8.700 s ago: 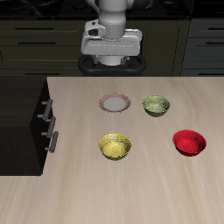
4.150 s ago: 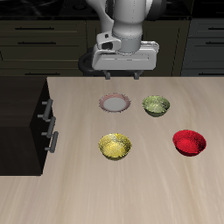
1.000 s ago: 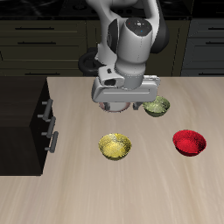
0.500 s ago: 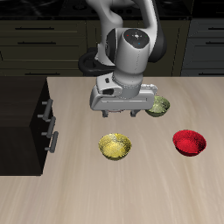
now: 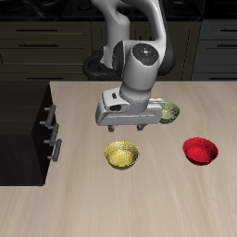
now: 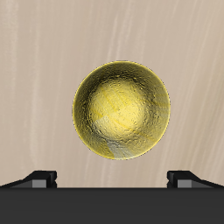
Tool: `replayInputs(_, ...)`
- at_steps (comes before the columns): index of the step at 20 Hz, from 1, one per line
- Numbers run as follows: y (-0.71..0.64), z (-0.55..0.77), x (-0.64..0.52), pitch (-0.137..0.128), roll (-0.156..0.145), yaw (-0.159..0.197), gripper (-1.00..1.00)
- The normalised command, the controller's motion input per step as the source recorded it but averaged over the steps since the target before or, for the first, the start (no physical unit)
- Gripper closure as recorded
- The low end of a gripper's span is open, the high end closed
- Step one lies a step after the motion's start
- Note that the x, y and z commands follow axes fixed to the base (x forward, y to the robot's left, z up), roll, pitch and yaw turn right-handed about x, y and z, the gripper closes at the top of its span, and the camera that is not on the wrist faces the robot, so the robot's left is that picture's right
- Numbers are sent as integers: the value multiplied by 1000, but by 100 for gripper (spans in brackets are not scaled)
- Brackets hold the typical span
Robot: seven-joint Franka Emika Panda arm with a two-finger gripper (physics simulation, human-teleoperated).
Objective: Place the yellow bowl on top of the wooden cabinet
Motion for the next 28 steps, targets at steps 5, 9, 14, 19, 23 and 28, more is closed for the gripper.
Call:
replayInputs(5, 20, 7, 30, -3, 8, -23, -100)
replayInputs(9, 183, -121, 104, -1, 22, 40, -100)
replayInputs(14, 139, -59, 24, 12, 21, 2, -100)
replayInputs(19, 63, -102, 62, 9, 7, 12, -100)
replayInputs(23, 18, -191, 32, 28, -3, 1, -100)
replayInputs(28, -2, -157, 30, 22, 4, 1, -100)
